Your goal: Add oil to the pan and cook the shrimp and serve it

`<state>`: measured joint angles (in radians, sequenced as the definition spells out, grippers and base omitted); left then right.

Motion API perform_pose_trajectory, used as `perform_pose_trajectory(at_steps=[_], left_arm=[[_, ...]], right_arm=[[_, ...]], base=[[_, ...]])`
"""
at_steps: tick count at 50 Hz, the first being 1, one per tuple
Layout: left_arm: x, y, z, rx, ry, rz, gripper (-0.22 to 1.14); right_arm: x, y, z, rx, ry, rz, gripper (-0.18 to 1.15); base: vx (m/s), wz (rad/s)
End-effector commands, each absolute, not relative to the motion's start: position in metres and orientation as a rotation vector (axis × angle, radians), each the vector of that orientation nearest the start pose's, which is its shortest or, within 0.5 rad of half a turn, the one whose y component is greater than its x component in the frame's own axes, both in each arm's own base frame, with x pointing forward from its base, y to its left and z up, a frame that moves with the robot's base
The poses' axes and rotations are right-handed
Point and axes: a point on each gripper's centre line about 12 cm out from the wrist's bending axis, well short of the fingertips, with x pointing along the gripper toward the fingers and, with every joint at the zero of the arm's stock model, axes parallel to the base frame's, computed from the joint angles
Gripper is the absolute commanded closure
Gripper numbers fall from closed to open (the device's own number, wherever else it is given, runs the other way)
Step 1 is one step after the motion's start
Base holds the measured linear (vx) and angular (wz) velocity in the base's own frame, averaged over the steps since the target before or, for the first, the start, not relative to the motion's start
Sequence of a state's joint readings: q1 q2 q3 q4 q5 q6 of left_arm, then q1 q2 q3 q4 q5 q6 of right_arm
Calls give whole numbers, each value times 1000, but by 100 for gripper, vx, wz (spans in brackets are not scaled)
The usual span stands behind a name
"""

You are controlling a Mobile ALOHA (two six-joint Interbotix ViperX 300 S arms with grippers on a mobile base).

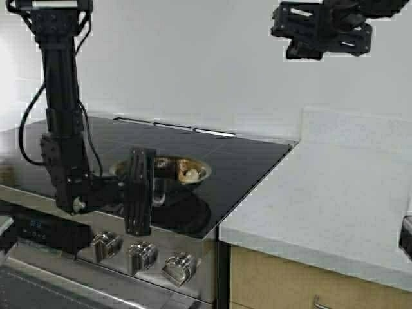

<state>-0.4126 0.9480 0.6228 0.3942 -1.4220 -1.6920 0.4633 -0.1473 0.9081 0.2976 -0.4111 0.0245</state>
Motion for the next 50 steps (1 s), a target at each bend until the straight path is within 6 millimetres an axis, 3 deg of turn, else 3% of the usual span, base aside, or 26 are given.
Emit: perform_pose_trajectory(at_steps=[1,28,50], left_arm=[[343,-201,-22,-1545,679,-600,89],[317,-193,5,-1564,671,-659,89],[318,-191,11,-1565,648,-653,89]], right_arm=[[312,141,193,197,383,294,91],[290,175,191,197,450,396,91],[281,162,186,217,404,359,91]], base=[[0,0],[1,16],[-1,49]])
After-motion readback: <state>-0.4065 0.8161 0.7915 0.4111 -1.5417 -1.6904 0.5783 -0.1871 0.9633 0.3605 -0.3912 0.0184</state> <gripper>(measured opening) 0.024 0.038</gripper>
